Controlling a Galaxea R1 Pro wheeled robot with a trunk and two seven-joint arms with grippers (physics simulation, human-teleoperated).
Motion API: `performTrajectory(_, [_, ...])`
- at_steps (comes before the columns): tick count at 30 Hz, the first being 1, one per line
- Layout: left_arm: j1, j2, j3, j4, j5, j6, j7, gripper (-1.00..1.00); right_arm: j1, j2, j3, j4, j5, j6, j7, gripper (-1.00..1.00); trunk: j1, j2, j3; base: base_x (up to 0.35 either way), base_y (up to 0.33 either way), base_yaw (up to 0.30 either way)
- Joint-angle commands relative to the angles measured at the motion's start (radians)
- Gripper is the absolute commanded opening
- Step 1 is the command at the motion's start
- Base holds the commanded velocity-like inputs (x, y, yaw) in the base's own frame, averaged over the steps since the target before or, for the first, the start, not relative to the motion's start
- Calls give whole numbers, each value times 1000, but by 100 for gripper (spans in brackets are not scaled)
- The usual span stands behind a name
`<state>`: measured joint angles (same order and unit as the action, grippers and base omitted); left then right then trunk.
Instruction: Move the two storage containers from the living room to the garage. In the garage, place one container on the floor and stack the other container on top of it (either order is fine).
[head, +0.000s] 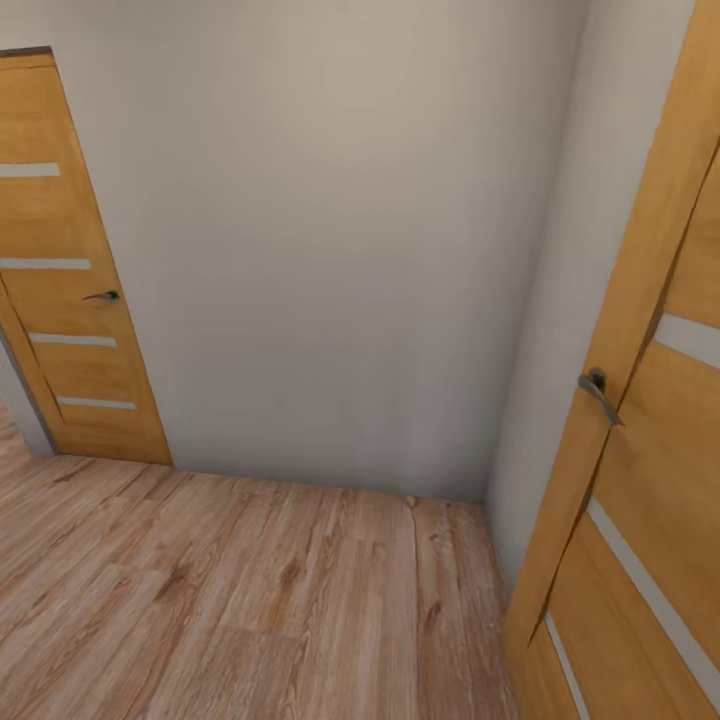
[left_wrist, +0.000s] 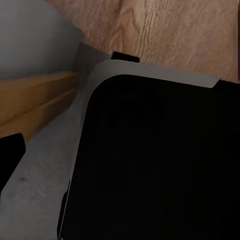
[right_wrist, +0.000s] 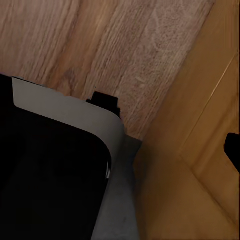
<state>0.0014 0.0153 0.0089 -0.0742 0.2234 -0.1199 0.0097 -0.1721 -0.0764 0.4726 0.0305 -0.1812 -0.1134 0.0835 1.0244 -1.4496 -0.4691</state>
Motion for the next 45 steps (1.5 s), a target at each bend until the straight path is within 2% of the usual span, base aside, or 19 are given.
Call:
performTrajectory(1, [0,0,0,-1,4,-1,1,100,-1,0,7,3,-11,-6,6,100,1,0,-1,322,0,0])
performTrajectory(36, [0,2,2,-1,4,2,1,100,-1,10,11,2,0,0,1,100,1,0,-1,322,0,0])
performTrajectory(45, [0,2,1,-1,4,0,1,100,-1,10,11,2,-2,-2,-1,100,1,0,-1,322,0,197])
